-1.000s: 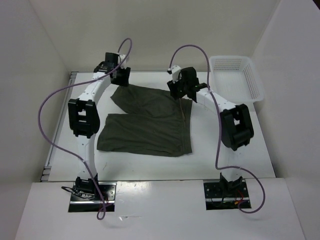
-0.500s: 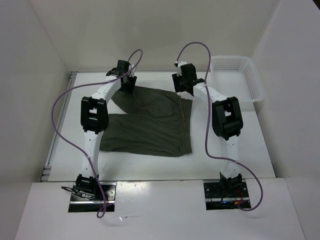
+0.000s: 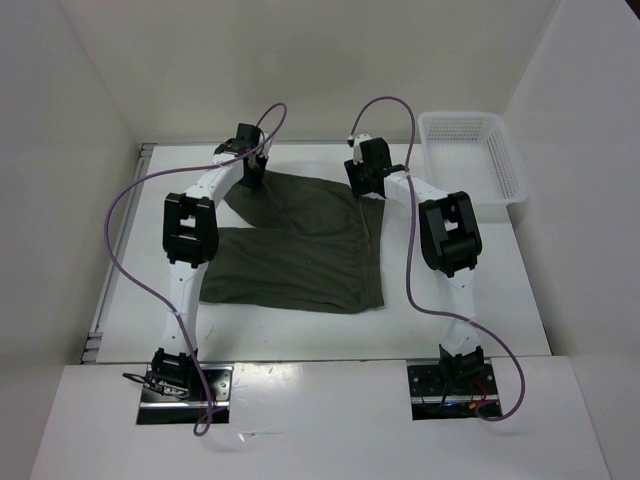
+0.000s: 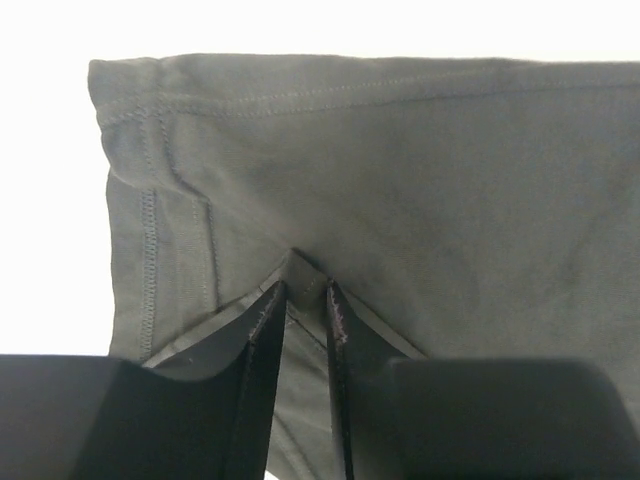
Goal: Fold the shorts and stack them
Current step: Fold the shorts
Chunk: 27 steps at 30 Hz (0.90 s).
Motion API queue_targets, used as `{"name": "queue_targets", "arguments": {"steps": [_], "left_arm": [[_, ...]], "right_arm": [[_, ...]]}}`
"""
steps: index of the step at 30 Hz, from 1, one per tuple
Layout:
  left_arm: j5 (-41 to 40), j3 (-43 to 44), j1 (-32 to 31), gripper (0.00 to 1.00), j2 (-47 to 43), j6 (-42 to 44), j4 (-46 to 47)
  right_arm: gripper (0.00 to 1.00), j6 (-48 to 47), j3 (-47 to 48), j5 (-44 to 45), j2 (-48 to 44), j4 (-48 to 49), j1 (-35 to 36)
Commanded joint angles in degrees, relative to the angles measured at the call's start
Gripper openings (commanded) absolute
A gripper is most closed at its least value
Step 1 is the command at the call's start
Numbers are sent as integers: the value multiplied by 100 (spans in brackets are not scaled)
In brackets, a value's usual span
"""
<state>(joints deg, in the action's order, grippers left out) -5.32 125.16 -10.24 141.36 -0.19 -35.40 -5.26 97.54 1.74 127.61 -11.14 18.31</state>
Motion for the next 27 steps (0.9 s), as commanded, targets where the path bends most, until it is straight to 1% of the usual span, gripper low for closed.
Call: {"name": "queue_targets", "arguments": {"steps": [1,2,5,6,7,9,13,16,19,20,24,25,27], "left_arm": [[48,-158,-22,30,102,19,-11],[49,-246,-22,30,102,19,-11],[110,-308,-22,20,102,19,-11],[110,-308,-22,17,102,19,-11],[49,-308,-22,9,102,19,-11],[49,-370,-22,0,102,19,42],[-4,-554,31,0,-91,19,156],[49,-695,92,0,-424,19,209],[-82,-1019,154,0,-1012,19,209],[-83,-1125,206,0,-1345,19,209],[-145,-1818,207,0,-1997,19,-239],[-223,-2159,207,0,-2198,19,-379],[-337,-2539,207,0,-2419,19,-380]], "right_arm": [[51,-221,19,-112,88,121,-73],[51,-221,89,-173,88,120,-73],[53,-221,143,-296,150,41,-73],[53,-274,143,-297,150,41,-73],[53,-274,143,-297,150,-11,-73],[53,-274,143,-297,150,-11,-73],[53,-274,143,-350,150,-11,-73],[53,-274,143,-350,98,-11,-73],[53,-274,73,-297,45,-64,-73],[53,-274,73,-236,44,-64,-73],[53,-327,89,-235,44,-64,-73],[53,-327,90,-235,44,-125,-73],[53,-327,169,-235,106,-178,-73]]}}
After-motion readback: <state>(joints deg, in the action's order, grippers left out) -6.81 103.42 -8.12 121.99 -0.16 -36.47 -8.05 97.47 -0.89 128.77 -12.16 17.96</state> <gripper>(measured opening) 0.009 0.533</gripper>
